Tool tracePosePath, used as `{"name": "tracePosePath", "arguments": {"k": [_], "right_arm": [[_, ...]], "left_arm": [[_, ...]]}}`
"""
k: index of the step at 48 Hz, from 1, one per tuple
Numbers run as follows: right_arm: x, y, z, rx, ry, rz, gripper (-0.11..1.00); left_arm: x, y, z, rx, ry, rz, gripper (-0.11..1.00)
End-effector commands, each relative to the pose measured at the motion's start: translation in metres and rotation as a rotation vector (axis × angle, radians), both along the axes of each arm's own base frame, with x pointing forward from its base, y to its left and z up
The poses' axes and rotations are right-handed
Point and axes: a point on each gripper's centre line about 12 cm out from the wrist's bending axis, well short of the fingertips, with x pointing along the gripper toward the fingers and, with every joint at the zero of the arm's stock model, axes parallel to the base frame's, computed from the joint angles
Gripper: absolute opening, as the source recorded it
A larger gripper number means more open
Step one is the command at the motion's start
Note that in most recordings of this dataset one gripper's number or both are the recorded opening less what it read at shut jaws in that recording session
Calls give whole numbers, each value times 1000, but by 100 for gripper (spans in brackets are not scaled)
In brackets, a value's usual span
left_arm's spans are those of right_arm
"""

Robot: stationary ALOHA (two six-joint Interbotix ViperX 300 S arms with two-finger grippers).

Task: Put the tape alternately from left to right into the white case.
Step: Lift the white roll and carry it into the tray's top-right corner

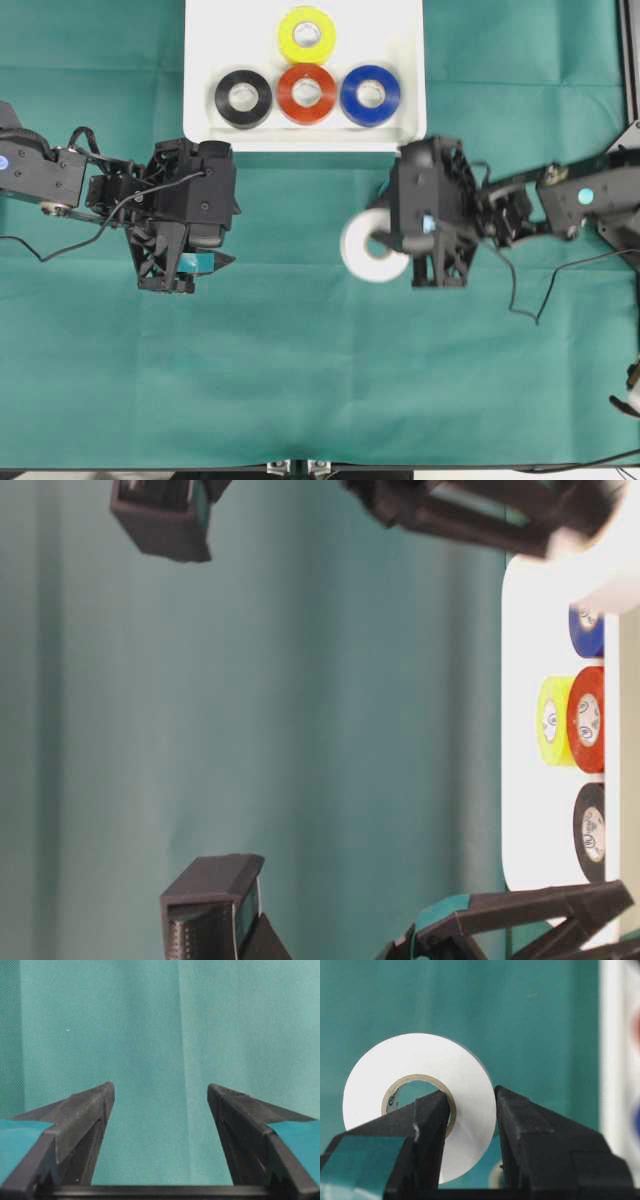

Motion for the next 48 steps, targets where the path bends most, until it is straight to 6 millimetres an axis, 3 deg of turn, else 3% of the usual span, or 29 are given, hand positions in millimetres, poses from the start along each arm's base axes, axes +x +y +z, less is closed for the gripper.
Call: {"name": "tracePosePath", "arguments": {"k": [1,14,32,48], "right_arm": [[1,-15,17,-18,-52,-25,32],[0,-71,19,-75,-64,-146,32],[-9,-130,14,-119,-97,-245,32],[-11,-184,-13,-131,-85,-300,32]], "left_arm": [[2,0,9,-4,-32,0,93],[2,0,8,-5,-29,3,93],[2,0,8,-5,-29,1,93],[2,0,9,-8,-30,4,93]]}}
